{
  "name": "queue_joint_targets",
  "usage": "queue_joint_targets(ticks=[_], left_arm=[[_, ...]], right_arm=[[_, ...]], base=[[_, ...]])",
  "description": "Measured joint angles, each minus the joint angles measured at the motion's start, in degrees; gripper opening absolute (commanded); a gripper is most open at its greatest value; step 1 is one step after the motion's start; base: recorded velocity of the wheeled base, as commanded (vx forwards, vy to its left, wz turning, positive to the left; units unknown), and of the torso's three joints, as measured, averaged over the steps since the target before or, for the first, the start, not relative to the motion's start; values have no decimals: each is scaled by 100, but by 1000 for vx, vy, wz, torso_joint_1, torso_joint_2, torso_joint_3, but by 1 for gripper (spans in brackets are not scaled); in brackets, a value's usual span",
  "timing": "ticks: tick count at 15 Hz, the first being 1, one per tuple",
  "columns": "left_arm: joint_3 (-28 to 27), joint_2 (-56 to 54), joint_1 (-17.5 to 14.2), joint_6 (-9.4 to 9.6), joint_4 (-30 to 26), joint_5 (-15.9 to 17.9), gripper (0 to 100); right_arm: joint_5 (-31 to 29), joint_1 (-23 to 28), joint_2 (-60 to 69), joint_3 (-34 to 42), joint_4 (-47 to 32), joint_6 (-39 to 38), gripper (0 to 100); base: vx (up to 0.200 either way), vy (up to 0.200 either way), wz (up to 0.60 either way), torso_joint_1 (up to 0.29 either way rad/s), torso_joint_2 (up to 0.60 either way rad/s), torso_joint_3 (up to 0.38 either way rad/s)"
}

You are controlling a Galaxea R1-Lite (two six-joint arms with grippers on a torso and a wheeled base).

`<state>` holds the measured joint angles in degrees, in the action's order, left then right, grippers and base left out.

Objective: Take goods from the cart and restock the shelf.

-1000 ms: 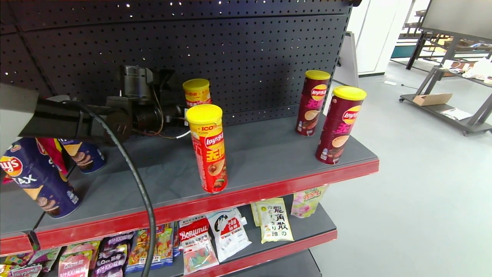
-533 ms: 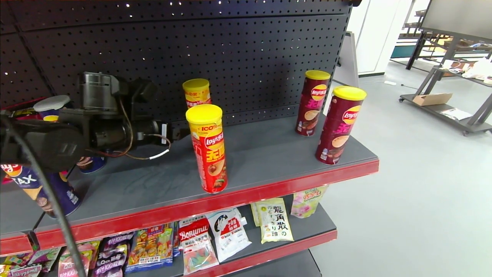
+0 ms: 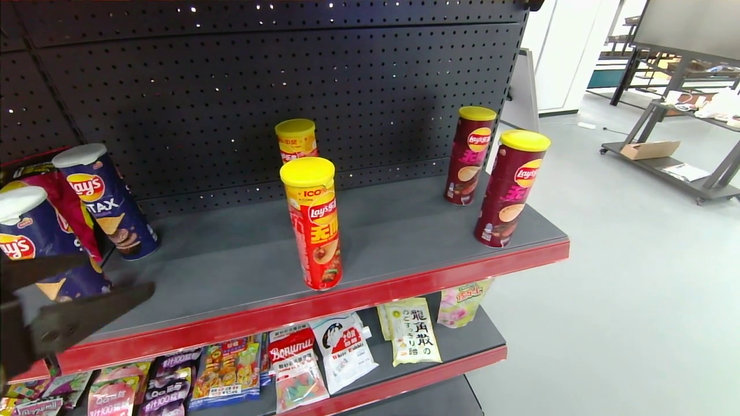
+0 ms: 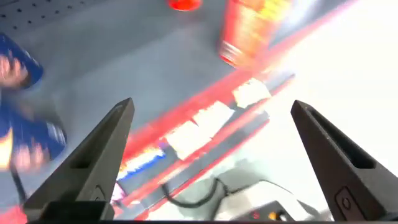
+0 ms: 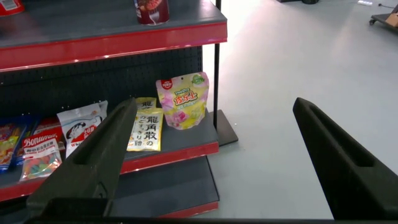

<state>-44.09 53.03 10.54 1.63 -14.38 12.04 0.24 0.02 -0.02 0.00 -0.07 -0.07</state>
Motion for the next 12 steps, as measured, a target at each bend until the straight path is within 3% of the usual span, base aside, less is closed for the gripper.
queue_joint_targets(ticks=[2,4,5,9,12], left_arm=[[134,-1309,-51,13,-833,366,100],[377,-2378,-88,93,-1237,394,100],[597,-2872,-101,116,-1340,166,100],[1607,-4264,-121,30,-1137,-1326,100],[1937,-4598,-123,24,-1065,-1420,100]], right_arm=[[0,0,0,0,-2,-2,100],[0,2,0,0,-2,-2,100],[0,2,0,0,-2,-4,100],[0,0,0,0,-2,5,100],[20,0,0,0,-2,21,100]], base=[[0,0,0,0,0,0],[0,0,0,0,0,0],[0,0,0,0,0,0],[0,0,0,0,0,0],[0,0,0,0,0,0]])
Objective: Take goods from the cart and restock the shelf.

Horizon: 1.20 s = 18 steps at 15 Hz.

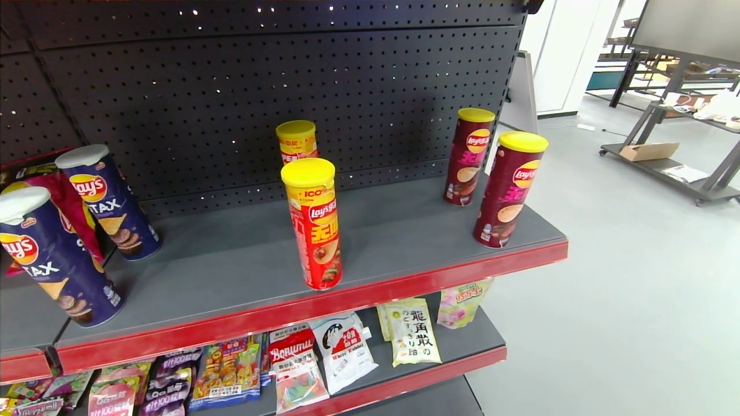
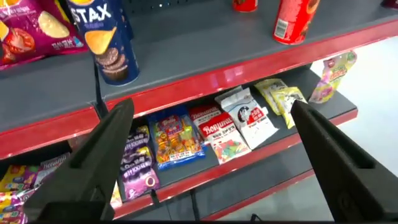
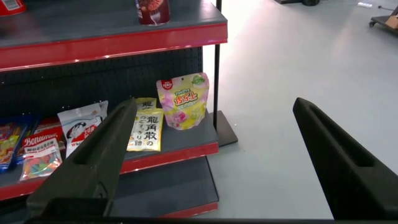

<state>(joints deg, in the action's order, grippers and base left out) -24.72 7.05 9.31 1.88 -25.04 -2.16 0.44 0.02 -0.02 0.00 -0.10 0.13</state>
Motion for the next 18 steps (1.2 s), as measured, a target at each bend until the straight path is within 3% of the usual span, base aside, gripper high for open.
queue_joint_targets(ticks=[3,8,13,16,18], left_arm=[[216,-112,0,-11,49,-11,100],[636,-146,0,-11,602,13,100],[887,-157,0,-2,728,24,100],[1392,-157,0,-5,1396,-66,100],[1977,-156,0,59,2281,-218,100]], right_arm=[[-1,-2,0,0,0,2,100],[-1,-2,0,0,0,-2,100],[13,-2,0,0,2,-24,100],[84,-2,-13,-35,-9,-135,100],[273,-29,-313,-549,-22,-174,100]], base=[[0,0,600,4,4,1],[0,0,600,-4,4,1],[0,0,0,0,0,0],[0,0,0,0,0,0],[0,0,0,0,0,0]])
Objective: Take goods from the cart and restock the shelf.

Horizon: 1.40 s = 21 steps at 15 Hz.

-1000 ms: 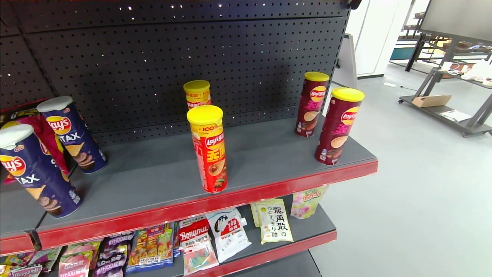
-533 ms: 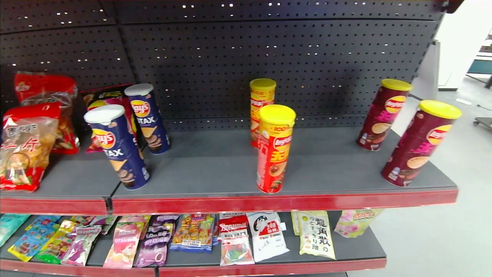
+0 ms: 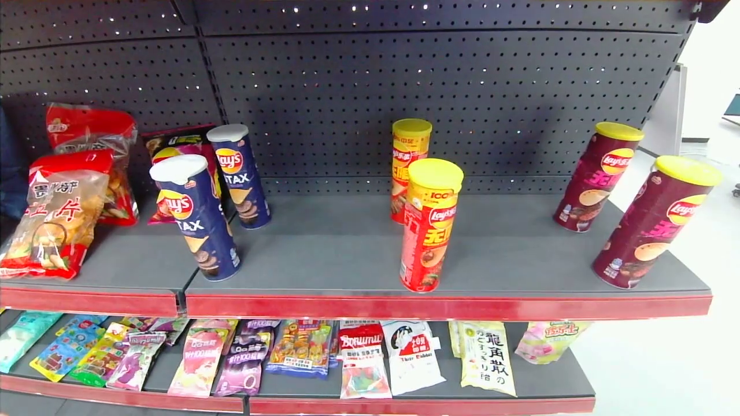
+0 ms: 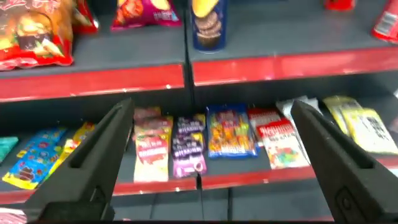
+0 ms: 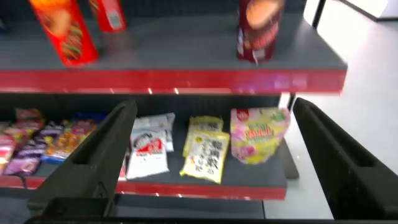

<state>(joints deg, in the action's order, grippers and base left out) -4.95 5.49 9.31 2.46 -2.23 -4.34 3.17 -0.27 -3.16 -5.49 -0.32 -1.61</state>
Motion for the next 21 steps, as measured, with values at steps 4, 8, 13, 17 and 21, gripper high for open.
queue_joint_targets(ticks=[4,8,13,17,21], left_arm=[[295,11,-4,-160,130,-33,100],[317,13,0,-118,133,-30,100],[319,16,0,-113,134,-48,100],[319,18,0,-112,134,-48,100],[319,18,0,-110,134,-48,100]], right_arm=[[686,-293,-1822,-1581,-6,250,100],[887,-905,-3838,-2075,2,823,100],[745,-1495,-6106,-2243,885,1020,100],[375,-1952,-7433,-2381,1646,907,100],[268,-2122,-8148,-2759,1674,841,100]], base=[[0,0,0,0,0,0],[0,0,0,0,0,0],[0,0,0,0,0,0],[0,0,0,0,0,0],[0,0,0,0,0,0]])
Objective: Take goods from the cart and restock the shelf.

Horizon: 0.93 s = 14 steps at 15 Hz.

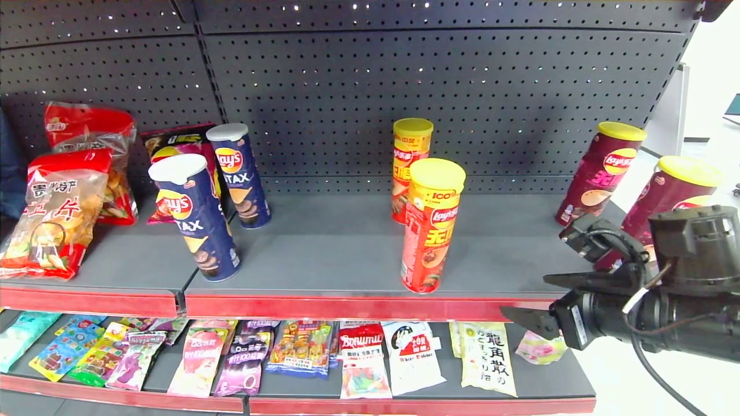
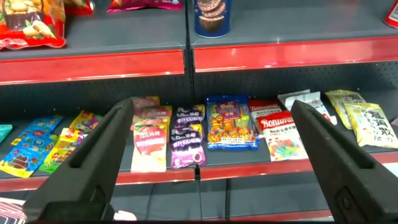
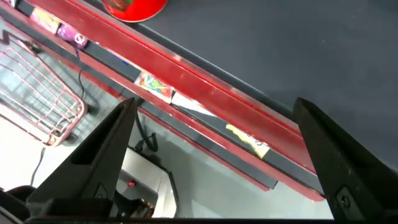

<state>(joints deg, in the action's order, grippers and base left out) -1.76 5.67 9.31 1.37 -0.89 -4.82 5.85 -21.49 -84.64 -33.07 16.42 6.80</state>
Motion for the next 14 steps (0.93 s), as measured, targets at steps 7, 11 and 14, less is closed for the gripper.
queue_joint_targets(ticks=[7,11,14], left_arm=[[0,4,0,5,0,2,100],[0,6,0,5,0,0,100],[0,9,0,2,0,0,100]], right_arm=[[-304,-20,-1007,-998,20,-155,100],[-317,-15,-1379,-1378,20,-169,100],[-343,-20,-1626,-1510,268,-168,100]], base=[[0,0,0,0,0,0],[0,0,0,0,0,0],[0,0,0,0,0,0]])
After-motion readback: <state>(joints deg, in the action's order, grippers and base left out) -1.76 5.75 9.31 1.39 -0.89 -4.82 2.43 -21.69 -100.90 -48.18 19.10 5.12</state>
